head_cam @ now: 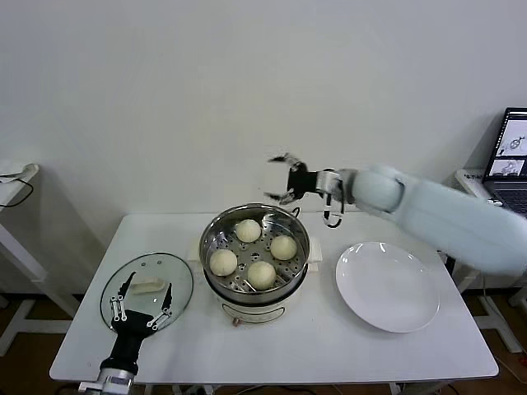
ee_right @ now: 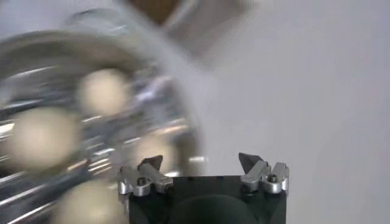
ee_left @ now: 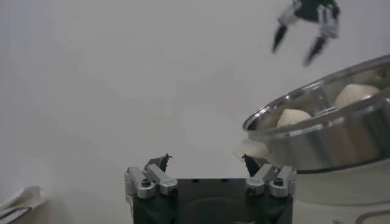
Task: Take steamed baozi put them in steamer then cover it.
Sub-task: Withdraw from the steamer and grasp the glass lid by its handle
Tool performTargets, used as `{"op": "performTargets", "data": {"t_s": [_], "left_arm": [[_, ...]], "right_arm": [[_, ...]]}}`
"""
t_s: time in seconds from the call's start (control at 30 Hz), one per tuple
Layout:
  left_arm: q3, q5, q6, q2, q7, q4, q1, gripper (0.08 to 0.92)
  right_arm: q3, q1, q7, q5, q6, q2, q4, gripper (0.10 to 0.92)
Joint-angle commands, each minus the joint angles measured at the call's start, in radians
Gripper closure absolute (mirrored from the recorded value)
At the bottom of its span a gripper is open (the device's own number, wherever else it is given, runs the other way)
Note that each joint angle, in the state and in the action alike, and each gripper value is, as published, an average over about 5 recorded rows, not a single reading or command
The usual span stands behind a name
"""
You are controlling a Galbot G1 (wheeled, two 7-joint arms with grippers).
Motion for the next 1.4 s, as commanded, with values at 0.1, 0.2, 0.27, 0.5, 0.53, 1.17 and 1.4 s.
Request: {"op": "performTargets", "data": {"t_s": [0.1, 0.2, 0.27, 0.5, 0.53, 1.17, 1.4], "left_arm": [[-0.027, 0.535, 0.016, 0.021, -0.077, 0.168, -0.101, 0.177], [-0.041, 0.677, 0.02, 0.033, -0.082, 0.225, -0.111, 0.177], [-0.053, 0.768, 0.021, 0.039, -0.082, 0.255, -0.113, 0.177], [-0.086, 1.043, -0.007, 0.026, -0.153, 0.353, -0.144, 0.177], [-0.087, 1.061, -0.009, 0.022, -0.168, 0.365, -0.15, 0.177], [-0.092, 1.106, 0.002, 0.013, -0.225, 0.512, -0.262, 0.177], [-0.075, 1.085, 0.034, 0.015, -0.202, 0.51, -0.295, 0.177]], "right_arm": [[0.999, -0.998, 0.523, -0.057, 0.147, 0.014, 0.106, 0.203], [1.143, -1.161, 0.492, -0.07, 0.165, 0.118, 0.123, 0.203], [1.217, -1.251, 0.463, -0.076, 0.174, 0.189, 0.138, 0.203], [1.35, -1.435, 0.383, -0.071, 0.229, 0.379, 0.202, 0.203], [1.355, -1.447, 0.376, -0.071, 0.237, 0.396, 0.207, 0.203], [1.359, -1.545, 0.305, -0.09, 0.282, 0.462, 0.216, 0.203], [1.359, -1.553, 0.298, -0.103, 0.288, 0.468, 0.209, 0.203]]}}
